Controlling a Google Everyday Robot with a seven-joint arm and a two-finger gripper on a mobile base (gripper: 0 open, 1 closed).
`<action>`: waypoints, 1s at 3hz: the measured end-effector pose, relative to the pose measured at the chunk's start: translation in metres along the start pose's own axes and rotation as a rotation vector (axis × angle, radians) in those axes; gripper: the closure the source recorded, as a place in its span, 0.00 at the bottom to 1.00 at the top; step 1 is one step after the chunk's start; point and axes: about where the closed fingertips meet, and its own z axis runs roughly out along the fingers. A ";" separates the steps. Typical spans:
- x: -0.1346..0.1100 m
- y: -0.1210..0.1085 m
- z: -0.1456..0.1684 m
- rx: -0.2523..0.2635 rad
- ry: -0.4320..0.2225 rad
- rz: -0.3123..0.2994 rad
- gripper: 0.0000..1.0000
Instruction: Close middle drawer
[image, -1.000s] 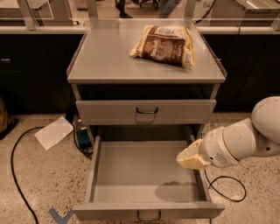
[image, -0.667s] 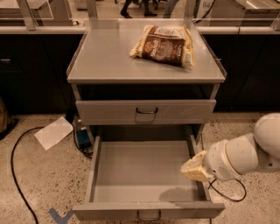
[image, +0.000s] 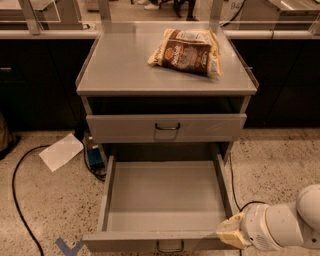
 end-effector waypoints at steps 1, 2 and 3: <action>0.033 0.006 0.023 -0.063 -0.009 0.065 1.00; 0.033 0.006 0.024 -0.063 -0.009 0.065 1.00; 0.046 0.011 0.056 -0.095 -0.022 0.086 1.00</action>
Offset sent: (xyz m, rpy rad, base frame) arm -0.0153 -0.0041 -0.0274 0.0406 0.0516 -0.0177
